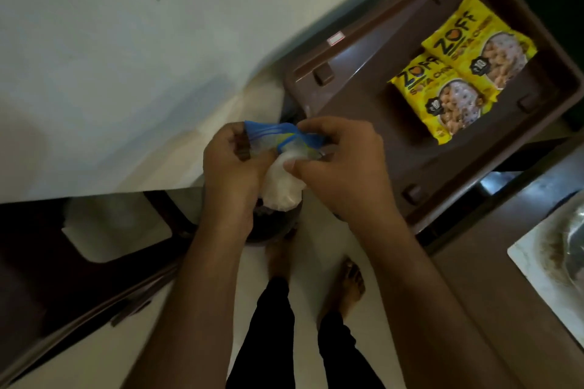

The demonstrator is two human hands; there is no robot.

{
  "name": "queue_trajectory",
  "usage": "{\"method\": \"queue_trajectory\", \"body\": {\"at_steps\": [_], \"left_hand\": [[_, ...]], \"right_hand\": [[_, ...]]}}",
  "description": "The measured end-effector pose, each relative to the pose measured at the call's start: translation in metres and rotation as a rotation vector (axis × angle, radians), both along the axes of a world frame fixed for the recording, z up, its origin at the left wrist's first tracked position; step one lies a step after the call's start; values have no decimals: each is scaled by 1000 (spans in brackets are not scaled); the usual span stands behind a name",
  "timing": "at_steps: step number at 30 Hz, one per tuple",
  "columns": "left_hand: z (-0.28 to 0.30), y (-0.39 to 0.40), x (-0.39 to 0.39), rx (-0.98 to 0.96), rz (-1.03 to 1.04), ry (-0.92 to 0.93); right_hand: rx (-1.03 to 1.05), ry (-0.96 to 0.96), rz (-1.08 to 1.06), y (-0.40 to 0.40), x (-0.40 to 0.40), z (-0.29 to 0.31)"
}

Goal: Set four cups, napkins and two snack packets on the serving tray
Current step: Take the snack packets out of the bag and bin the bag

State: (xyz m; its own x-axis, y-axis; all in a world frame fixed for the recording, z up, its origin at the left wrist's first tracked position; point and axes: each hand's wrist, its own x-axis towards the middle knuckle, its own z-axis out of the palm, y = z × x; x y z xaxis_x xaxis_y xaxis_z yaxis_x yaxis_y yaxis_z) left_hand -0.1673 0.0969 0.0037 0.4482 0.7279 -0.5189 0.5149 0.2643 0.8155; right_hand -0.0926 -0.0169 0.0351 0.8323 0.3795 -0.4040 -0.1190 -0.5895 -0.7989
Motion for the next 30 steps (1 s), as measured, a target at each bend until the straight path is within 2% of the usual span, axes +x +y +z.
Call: {"method": "queue_trajectory", "body": {"at_steps": [2, 5, 8, 11, 15, 18, 21, 23, 25, 27, 30], "left_hand": [[-12, 6, -13, 128, 32, 66], [-27, 9, -30, 253, 36, 157], [-45, 12, -44, 99, 68, 122], [-69, 18, -53, -59, -19, 166], [-107, 10, -61, 64, -302, 287], [-135, 10, -64, 92, -351, 395], [-164, 14, -68, 48, -358, 412], [-180, 15, -75, -5, -442, 414], [-191, 16, -83, 3, -554, 506], [-200, 16, -91, 34, -594, 585], [-210, 13, -99, 64, -636, 579]], "right_hand": [[-43, -94, 40, 15, -13, -9], [-58, -111, 63, 31, -28, -31], [-107, -124, 46, 38, -42, -60], [-191, 14, -63, 37, -52, -101], [-228, 160, -60, 38, -66, -146], [-249, 193, -38, 40, -74, -174], [-264, 242, -25, 40, -73, -200], [-284, 360, 94, 43, -71, -209], [-346, 447, 251, 43, -73, -216], [-409, 429, 329, 38, -77, -219], [-406, 363, 318, 30, -85, -213]]}}
